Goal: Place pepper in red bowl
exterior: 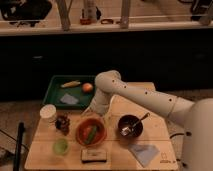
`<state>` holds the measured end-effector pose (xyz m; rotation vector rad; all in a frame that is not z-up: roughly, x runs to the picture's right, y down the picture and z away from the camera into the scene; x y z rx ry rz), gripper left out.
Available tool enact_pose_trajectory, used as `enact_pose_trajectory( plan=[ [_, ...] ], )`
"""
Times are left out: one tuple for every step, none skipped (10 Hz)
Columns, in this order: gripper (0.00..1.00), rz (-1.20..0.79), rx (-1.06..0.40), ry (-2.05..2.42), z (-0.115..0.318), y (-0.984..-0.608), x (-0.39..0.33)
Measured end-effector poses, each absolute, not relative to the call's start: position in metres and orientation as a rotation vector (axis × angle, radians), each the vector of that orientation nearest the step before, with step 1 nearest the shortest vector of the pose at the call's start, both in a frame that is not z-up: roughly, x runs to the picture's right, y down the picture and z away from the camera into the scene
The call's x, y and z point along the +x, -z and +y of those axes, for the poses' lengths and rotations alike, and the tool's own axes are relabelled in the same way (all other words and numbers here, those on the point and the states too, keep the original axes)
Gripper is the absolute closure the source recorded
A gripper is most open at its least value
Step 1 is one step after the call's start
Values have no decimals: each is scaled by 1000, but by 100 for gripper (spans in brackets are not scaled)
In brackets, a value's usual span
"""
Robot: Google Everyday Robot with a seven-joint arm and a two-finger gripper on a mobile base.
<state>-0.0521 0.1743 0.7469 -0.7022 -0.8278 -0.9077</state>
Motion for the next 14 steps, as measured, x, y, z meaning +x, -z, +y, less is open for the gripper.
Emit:
enact_pose_trajectory(
  plan=[
    [20, -832, -702, 909, 173, -748, -51],
    [20, -836, -703, 915, 172, -748, -50],
    [20, -840, -702, 919, 171, -749, -49],
    [20, -840, -701, 917, 169, -750, -47],
    [20, -841, -702, 916, 167, -751, -46],
    [20, -842, -702, 916, 166, -751, -44],
    [20, -843, -703, 916, 166, -751, -45],
    [20, -843, -703, 917, 166, -751, -45],
    [20, -843, -703, 917, 166, -751, -45],
    [20, -843, -703, 917, 166, -751, -45],
    [20, -843, -703, 917, 166, -751, -45],
    [20, -843, -703, 917, 166, -751, -45],
    [20, -843, -703, 917, 166, -751, -45],
    [20, -843, -703, 917, 166, -752, -45]
  ],
)
